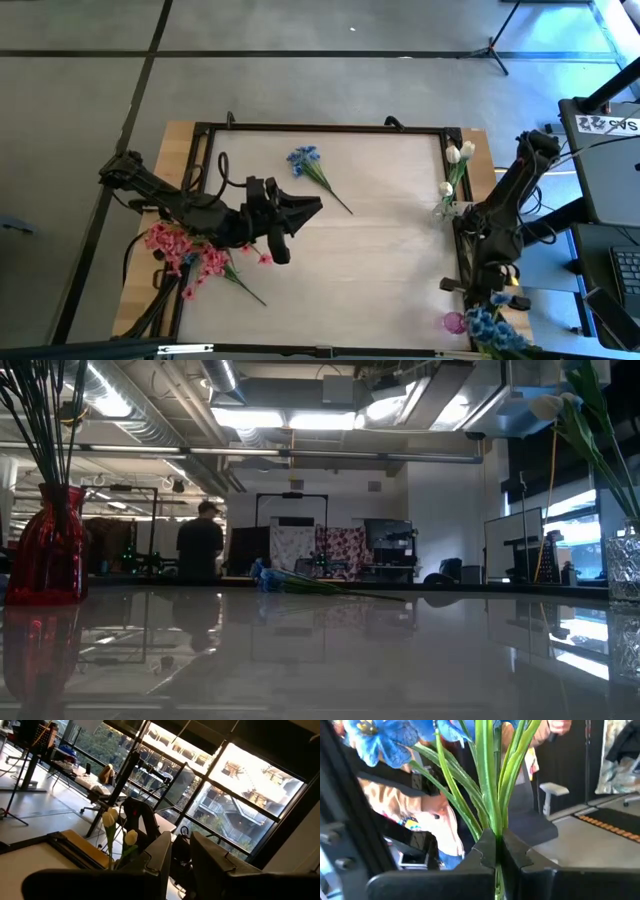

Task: Sort flowers into vase by color
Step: Put the bottom right blue flowers into the violet vase

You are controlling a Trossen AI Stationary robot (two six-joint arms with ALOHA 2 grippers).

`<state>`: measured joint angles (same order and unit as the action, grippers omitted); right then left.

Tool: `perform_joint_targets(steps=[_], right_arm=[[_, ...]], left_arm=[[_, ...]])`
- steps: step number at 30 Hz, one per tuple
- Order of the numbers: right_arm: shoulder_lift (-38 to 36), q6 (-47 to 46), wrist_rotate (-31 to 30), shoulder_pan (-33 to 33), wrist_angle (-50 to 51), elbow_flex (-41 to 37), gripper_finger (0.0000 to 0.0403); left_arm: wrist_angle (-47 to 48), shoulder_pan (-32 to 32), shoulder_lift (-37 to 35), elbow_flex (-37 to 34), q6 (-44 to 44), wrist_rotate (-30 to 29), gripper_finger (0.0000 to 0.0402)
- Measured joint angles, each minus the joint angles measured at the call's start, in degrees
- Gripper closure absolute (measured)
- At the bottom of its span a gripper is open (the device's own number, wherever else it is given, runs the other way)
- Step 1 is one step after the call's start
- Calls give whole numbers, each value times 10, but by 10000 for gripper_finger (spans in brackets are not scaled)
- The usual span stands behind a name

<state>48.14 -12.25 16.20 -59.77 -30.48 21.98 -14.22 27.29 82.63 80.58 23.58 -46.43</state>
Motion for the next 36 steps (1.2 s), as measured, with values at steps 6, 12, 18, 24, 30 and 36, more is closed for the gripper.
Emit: perform_joint_targets(steps=[6,12,18,24,30,36], right_arm=[[25,-9,-2,0,1,0,400],[38,-15,-2,0,6,0,400],[44,9,-40,0,-1,0,397],[44,24,-66,1,-10,0,398],[42,12,-67,0,-12,0,399],[25,9,-66,0,-11,0,400]], left_arm=[[0,0,0,0,1,0,333],[0,2,0,0,4,0,333],[0,9,0,0,5,0,333],[0,17,0,0,5,0,333],[-3,17,0,0,5,0,333],[-5,18,0,0,5,0,333]])
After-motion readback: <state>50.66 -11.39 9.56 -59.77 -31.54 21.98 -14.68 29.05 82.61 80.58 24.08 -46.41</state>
